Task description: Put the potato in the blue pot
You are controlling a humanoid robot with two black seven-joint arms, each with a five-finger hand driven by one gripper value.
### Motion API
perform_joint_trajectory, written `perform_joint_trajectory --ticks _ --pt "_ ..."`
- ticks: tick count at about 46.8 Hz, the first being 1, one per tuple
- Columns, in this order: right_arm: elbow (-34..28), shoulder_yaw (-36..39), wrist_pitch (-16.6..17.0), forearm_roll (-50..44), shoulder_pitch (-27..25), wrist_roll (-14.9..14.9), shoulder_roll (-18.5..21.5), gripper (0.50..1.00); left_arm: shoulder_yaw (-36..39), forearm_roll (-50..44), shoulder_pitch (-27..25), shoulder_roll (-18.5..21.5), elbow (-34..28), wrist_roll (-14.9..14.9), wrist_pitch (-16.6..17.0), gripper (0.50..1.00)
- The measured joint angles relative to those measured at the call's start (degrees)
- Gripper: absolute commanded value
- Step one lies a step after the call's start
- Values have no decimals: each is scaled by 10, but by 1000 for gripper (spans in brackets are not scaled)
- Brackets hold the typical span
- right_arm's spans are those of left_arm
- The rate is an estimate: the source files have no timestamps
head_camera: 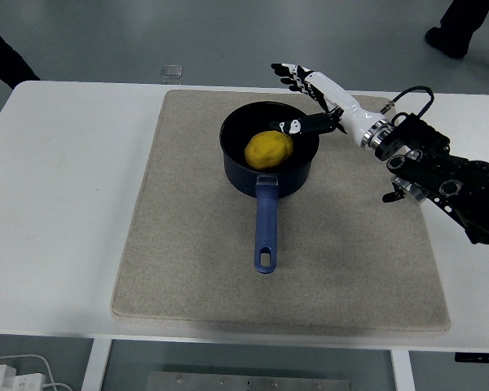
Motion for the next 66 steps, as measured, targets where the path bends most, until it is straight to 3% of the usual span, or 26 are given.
perform_joint_trajectory --ticks 8,14,20,33,42,59,66 --pt "0 27 0 69 1 -38 -31 926 0 0 0 0 0 0 1 996" --pt "0 97 9 114 -14 -60 -43 926 0 0 0 0 -1 0 1 996" --pt "0 165 11 157 -39 -100 -47 926 0 0 -1 0 -1 0 1 996" --pt "0 259 5 251 -75 -125 -37 926 0 0 0 0 -1 0 1 996" --pt "0 303 3 317 -83 -127 -26 926 0 0 0 0 -2 0 1 996" --pt "-4 399 6 355 -116 -127 14 928 0 0 0 0 -1 0 0 996" --pt "-19 418 9 355 -121 -97 14 928 0 0 0 0 0 0 0 996"
